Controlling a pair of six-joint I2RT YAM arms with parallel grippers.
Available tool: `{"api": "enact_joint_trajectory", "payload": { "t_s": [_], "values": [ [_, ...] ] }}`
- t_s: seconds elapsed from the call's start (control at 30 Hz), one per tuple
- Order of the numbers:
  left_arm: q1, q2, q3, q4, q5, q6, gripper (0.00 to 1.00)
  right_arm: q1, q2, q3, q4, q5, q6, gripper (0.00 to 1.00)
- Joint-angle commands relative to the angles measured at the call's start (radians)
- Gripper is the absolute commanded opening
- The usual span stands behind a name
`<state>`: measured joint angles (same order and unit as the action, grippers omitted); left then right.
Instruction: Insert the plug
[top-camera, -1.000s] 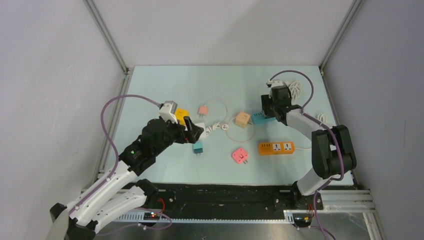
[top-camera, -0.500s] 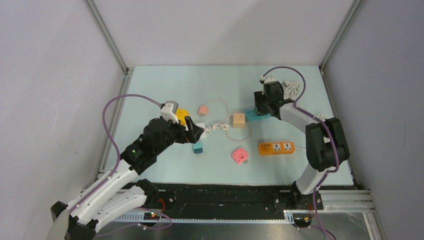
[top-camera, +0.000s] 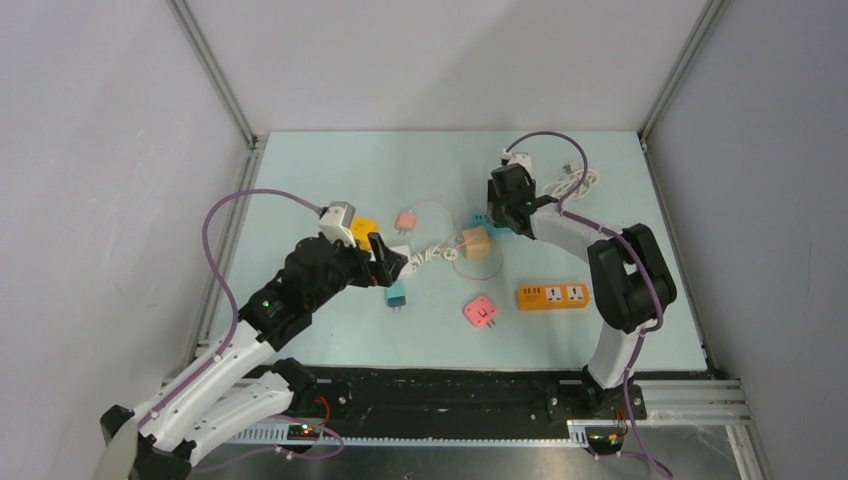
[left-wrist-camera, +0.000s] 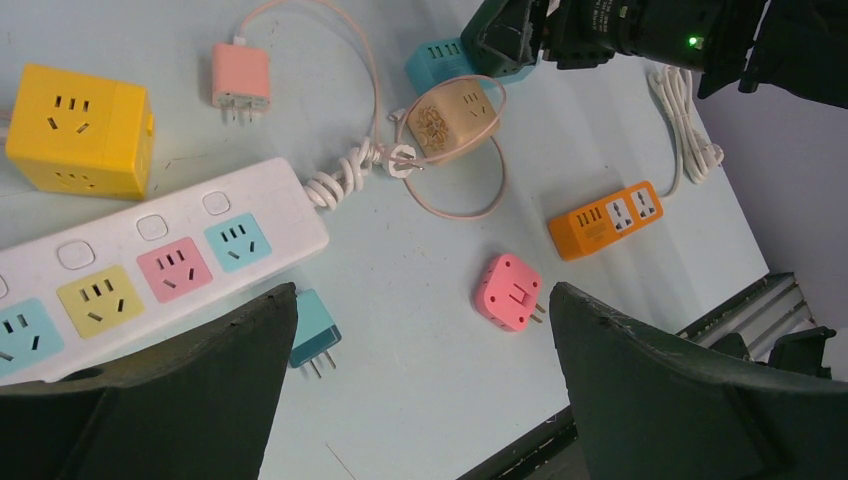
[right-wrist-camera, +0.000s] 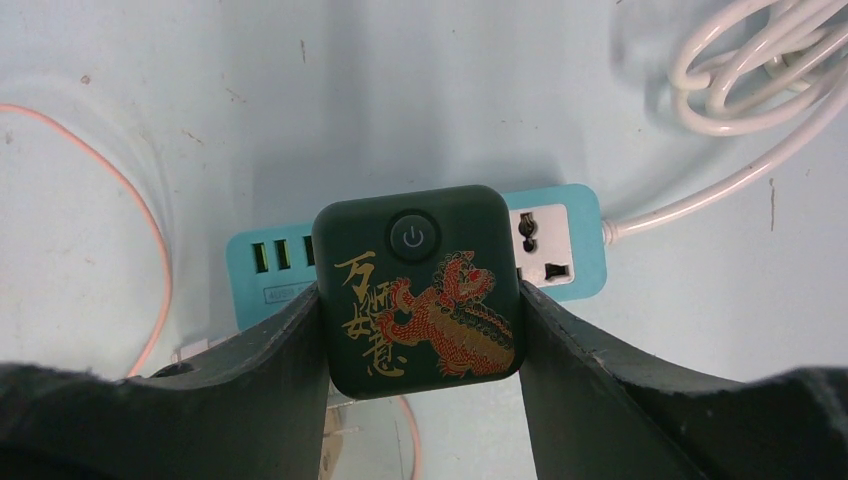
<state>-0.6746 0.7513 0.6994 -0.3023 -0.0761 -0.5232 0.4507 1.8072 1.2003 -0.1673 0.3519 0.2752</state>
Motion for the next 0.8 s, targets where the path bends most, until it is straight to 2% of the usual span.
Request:
{"api": "enact_joint_trajectory", "payload": {
  "t_s": [0.0, 0.23, 0.47, 0.77],
  "values": [
    [0.004, -0.015, 0.009, 0.018, -0.007, 0.005, 1.0, 0.011, 0.083, 0.005, -0.073, -0.011, 0.068, 0.0],
    [0.006, -0.015, 0.01, 0.013, -0.005, 0.011, 1.0, 0.022, 0.137, 0.001, -0.103, -0.043, 0.065, 0.0],
    [0.009, -0.008, 0.012, 0.013, -0.007, 0.011, 1.0, 0.037, 0.213, 0.033, -0.205, 0.036, 0.088, 0.0],
    [0.01, -0.002, 0.013, 0.012, -0.002, 0.008, 1.0, 0.032, 0.251, 0.073, -0.275, 0.044, 0.153, 0.02]
  ]
}}
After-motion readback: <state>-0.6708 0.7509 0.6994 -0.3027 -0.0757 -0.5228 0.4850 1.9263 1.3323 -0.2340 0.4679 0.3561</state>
